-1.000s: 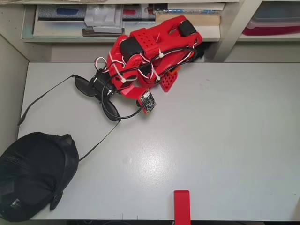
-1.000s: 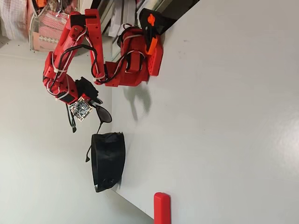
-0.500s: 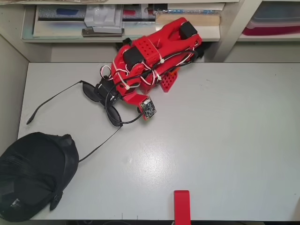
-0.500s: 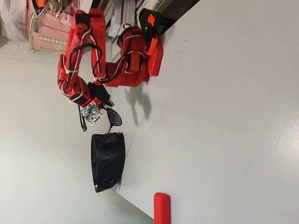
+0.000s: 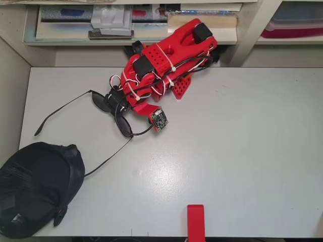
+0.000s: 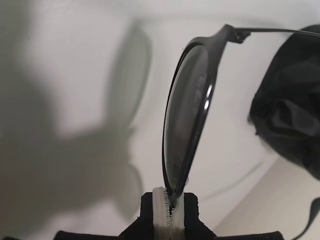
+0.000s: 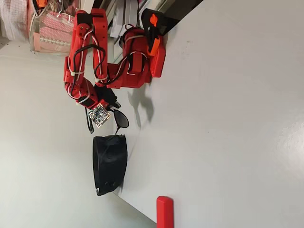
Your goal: Place Meta Rayban sunglasses on black head mold for quality assessment
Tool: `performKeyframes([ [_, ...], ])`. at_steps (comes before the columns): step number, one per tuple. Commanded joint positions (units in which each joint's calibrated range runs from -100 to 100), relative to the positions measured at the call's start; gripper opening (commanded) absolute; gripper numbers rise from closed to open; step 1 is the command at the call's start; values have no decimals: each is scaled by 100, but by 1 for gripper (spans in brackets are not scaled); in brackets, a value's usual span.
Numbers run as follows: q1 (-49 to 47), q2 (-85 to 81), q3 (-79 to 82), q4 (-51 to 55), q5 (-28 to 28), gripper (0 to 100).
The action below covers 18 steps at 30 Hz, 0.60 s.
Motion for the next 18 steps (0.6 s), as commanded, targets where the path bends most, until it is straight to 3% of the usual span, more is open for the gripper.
performKeyframes([
  [1, -55, -100, -75, -327, -85, 0],
  [18, -90, -100, 362, -976, -187, 0],
])
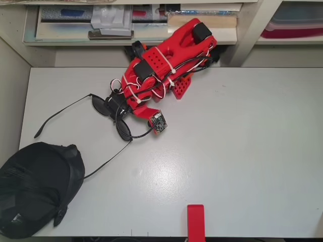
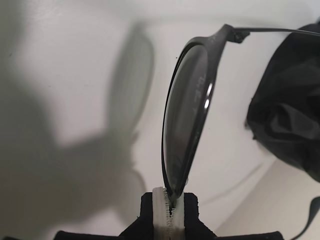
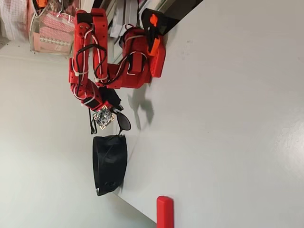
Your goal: Place Meta Rayban sunglasses on black head mold for quality assessment
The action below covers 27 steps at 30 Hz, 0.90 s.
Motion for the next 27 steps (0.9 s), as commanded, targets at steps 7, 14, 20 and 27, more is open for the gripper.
performKeyframes([
  [7, -237, -92, -134, -222, -9, 0],
  [14, -96, -83, -162, -222, 100, 0],
  [20, 63, 170, -244, -239, 106, 0],
  [27, 72, 1317, -972, -239, 100, 0],
])
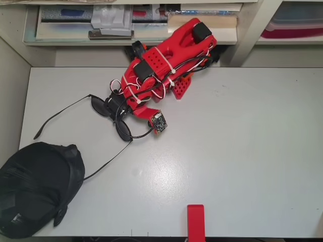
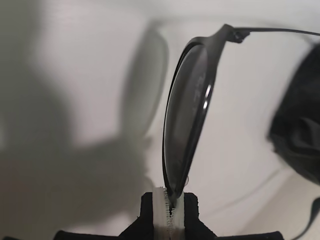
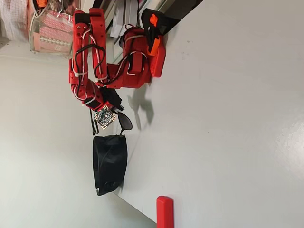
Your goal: Place Meta Rayban sunglasses on black head mold for quality assessment
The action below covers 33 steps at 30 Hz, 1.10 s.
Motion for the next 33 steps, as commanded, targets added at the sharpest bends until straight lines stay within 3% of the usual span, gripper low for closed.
performKeyframes([
  [1, 93, 713, -1009, -172, 33, 0],
  [18, 181, 1244, -1027, -1513, 212, 0],
  [33, 137, 4635, -3611, -1712, 404, 0],
])
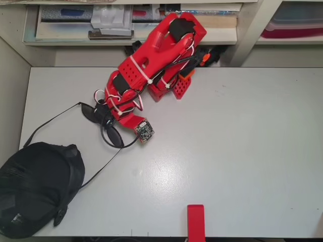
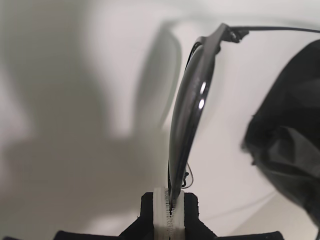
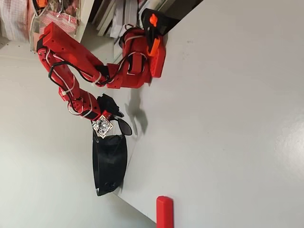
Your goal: Place Meta Rayban sunglasses on black head mold for quality assessment
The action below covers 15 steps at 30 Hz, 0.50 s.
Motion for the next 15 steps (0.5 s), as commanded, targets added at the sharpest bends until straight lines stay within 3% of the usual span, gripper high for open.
performKeyframes([
  [1, -70, 821, -1493, -138, 80, 0],
  [15, -176, 1749, -2757, -147, 48, 0],
])
